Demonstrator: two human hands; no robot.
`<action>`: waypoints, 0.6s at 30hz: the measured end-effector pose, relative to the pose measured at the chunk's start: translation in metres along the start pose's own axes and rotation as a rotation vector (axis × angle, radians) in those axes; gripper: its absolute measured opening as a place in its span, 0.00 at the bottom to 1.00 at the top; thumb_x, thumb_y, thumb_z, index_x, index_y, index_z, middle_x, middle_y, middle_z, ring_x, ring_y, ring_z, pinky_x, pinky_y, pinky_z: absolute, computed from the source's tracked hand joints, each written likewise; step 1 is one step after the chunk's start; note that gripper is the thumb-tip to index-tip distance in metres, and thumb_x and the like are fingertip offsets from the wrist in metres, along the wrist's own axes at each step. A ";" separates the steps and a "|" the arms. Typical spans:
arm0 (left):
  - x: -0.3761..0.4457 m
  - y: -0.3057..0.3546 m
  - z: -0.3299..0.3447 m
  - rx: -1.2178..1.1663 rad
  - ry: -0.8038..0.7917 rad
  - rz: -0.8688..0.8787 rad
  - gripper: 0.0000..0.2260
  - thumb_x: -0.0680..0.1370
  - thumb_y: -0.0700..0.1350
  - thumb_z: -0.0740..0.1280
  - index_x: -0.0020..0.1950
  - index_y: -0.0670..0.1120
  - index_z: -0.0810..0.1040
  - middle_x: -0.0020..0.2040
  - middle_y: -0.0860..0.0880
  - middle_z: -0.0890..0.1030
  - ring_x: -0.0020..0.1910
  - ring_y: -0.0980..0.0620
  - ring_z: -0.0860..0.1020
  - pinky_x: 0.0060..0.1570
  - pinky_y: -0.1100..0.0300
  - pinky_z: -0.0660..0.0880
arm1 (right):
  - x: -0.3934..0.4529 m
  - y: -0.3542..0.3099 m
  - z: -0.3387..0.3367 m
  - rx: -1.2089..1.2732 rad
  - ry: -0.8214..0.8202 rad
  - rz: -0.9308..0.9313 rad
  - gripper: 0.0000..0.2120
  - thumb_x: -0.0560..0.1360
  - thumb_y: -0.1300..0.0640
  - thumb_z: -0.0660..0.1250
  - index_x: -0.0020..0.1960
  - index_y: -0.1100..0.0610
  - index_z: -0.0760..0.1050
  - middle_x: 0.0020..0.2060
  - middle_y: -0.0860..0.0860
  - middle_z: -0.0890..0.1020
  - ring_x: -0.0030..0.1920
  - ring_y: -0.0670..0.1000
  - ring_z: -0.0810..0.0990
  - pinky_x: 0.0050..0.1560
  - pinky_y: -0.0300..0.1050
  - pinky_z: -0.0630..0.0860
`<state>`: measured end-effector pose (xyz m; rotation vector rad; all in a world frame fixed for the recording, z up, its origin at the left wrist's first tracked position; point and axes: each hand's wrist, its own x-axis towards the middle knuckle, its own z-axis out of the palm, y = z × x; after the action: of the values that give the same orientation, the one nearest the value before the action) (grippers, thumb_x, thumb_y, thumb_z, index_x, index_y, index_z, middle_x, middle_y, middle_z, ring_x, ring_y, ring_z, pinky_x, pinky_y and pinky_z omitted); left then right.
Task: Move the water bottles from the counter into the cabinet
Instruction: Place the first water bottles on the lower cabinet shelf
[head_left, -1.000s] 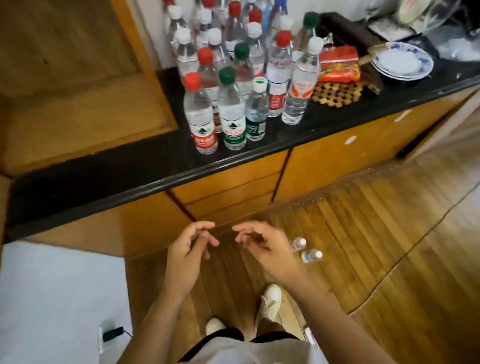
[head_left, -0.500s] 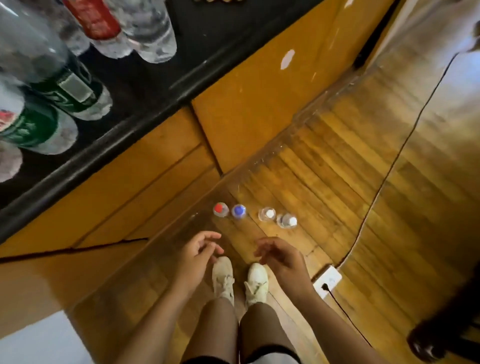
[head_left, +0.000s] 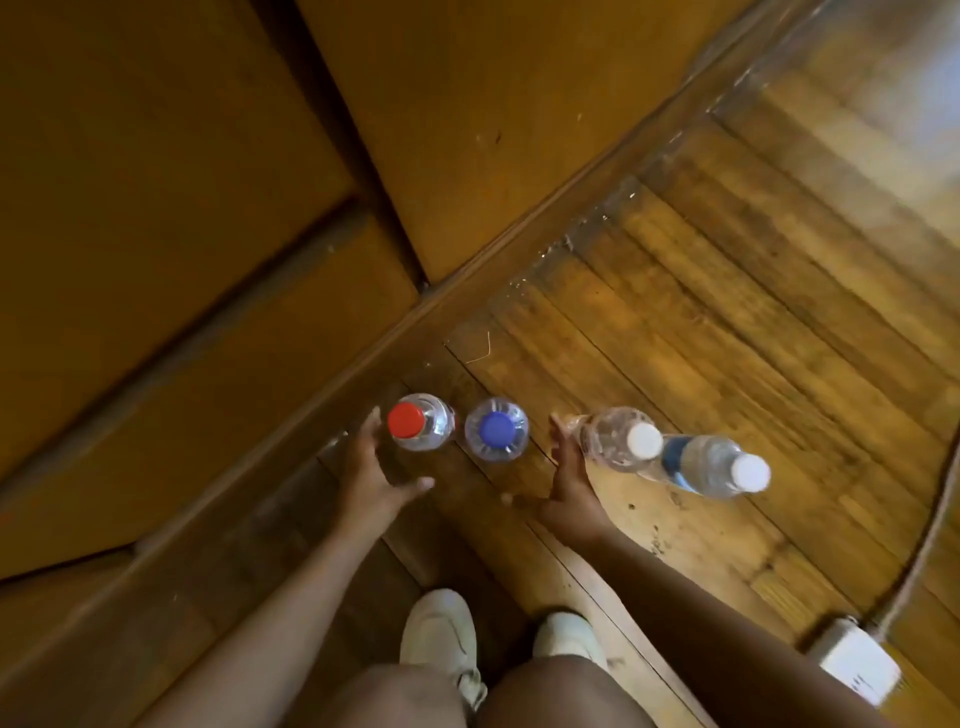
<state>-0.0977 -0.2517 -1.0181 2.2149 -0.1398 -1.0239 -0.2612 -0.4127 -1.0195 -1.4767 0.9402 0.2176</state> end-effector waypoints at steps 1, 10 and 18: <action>0.013 -0.007 0.005 -0.022 -0.039 0.036 0.50 0.60 0.44 0.80 0.75 0.48 0.55 0.73 0.46 0.63 0.71 0.52 0.61 0.68 0.58 0.58 | 0.015 0.007 0.004 0.041 0.007 -0.074 0.49 0.64 0.57 0.77 0.74 0.48 0.48 0.74 0.51 0.54 0.73 0.51 0.56 0.70 0.48 0.62; 0.059 -0.013 0.020 -0.225 -0.115 0.321 0.45 0.58 0.33 0.78 0.70 0.52 0.63 0.60 0.65 0.76 0.58 0.65 0.75 0.57 0.73 0.70 | 0.069 0.024 0.019 0.164 0.055 -0.448 0.40 0.60 0.65 0.78 0.67 0.56 0.64 0.60 0.47 0.76 0.61 0.45 0.76 0.58 0.38 0.73; 0.057 -0.007 0.028 -0.345 -0.057 0.224 0.33 0.57 0.39 0.77 0.61 0.38 0.72 0.51 0.47 0.82 0.51 0.53 0.81 0.57 0.55 0.75 | 0.068 0.011 0.024 0.143 0.088 -0.429 0.35 0.60 0.66 0.78 0.62 0.51 0.67 0.55 0.48 0.79 0.57 0.45 0.77 0.58 0.42 0.74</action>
<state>-0.0801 -0.2817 -1.0715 1.8142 -0.2145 -0.9112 -0.2152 -0.4174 -1.0756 -1.5249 0.6715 -0.2249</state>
